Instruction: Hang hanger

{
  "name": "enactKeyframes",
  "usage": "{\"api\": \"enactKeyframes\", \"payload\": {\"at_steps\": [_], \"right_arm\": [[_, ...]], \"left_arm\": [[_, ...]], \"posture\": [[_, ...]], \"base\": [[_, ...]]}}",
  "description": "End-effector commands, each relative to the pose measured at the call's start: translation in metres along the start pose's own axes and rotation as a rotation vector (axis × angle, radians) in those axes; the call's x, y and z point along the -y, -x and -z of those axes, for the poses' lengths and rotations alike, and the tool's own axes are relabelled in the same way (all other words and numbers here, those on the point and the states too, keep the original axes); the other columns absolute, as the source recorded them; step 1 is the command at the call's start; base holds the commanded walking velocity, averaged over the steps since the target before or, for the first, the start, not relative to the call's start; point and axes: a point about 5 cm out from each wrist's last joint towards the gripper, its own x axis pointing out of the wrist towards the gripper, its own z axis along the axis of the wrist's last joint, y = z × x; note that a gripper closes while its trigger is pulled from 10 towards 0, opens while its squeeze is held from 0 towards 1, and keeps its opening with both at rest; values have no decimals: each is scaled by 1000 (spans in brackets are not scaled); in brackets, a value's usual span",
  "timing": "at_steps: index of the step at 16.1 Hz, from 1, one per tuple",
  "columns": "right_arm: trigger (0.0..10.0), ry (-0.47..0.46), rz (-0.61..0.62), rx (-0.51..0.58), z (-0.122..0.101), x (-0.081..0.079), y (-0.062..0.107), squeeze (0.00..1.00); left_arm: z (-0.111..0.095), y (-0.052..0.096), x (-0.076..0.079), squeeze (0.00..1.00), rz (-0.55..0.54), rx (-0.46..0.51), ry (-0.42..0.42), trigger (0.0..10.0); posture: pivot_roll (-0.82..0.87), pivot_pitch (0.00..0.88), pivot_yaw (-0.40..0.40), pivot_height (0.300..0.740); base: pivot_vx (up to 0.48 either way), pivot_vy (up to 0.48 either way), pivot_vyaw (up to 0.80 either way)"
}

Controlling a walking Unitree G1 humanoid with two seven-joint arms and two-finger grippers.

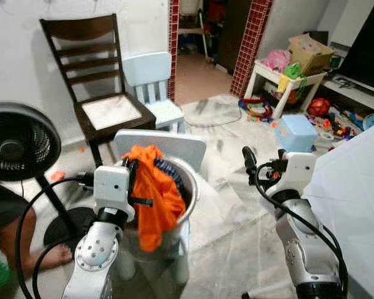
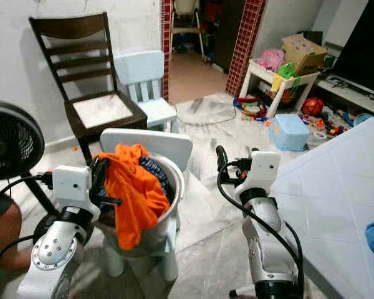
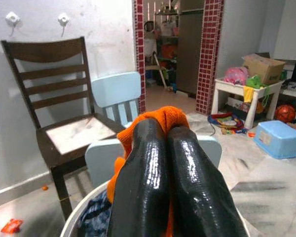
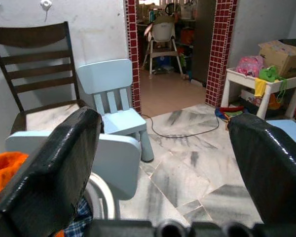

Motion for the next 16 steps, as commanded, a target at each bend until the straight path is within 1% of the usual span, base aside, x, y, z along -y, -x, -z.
{"api": "enactKeyframes", "payload": {"at_steps": [1, 4, 9, 16], "right_arm": [[10000, 11, -3, 10, -3, 1, -1, 0], [10000, 13, -7, 9, -3, 1, -2, 0], [10000, 16, -10, 10, -3, 0, -3, 0], [10000, 18, -4, 15, -4, 1, -4, 0]], "left_arm": [[-1, -1, 0, 0, 1, 8, -12, 10000], [-1, -2, 1, 0, 8, 8, -11, 10000], [-1, -2, 1, 0, 7, 5, -11, 10000], [-7, -9, 6, 0, 33, 24, -15, 10000]], "posture": [[65, 9, -79, 740], [65, 7, -82, 740], [65, 10, -81, 740], [57, 17, -74, 740]], "base": [[-281, 0, 0], [-311, 0, 0], [-335, -268, 0], [-321, -273, 0]]}}
